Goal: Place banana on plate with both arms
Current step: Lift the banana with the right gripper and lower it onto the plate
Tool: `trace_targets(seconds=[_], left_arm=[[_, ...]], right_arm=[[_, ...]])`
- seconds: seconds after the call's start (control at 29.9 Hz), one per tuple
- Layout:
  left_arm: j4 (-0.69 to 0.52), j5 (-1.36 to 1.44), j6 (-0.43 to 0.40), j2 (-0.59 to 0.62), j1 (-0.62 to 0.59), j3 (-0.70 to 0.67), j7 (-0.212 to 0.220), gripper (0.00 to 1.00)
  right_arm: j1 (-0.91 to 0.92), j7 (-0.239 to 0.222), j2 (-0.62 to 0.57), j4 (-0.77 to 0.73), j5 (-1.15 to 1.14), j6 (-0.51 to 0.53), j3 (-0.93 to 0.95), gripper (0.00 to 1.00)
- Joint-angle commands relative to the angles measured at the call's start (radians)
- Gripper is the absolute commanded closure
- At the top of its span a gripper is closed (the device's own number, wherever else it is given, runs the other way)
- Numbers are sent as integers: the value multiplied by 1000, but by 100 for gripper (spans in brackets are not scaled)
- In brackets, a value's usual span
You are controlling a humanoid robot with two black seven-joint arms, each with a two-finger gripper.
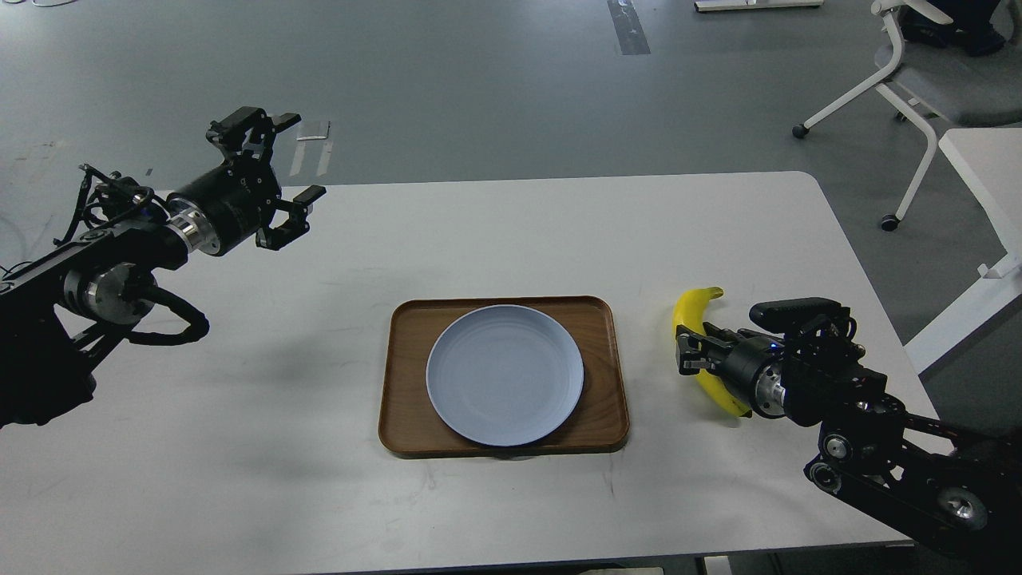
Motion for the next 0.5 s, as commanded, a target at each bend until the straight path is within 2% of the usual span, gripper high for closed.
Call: trace_targets(seconds=[0.0, 0.13, 0.23, 0.33, 0.47], left_arm=[[0, 0, -4, 8, 0, 0, 0, 2], [0, 0, -4, 13, 0, 2, -5, 2], [0, 0, -4, 13, -1, 2, -7, 2], [0, 0, -2, 10, -1, 2, -7, 2], [0, 0, -1, 13, -1, 2, -7, 2]], right_arm=[[59, 8, 40, 54, 7, -22, 6, 100], [155, 8, 107, 136, 10, -5, -1, 100], [221, 9, 231, 127, 37, 36, -39, 100], [250, 8, 300, 95, 42, 59, -99, 100], [277, 5, 316, 83, 42, 65, -214, 100]])
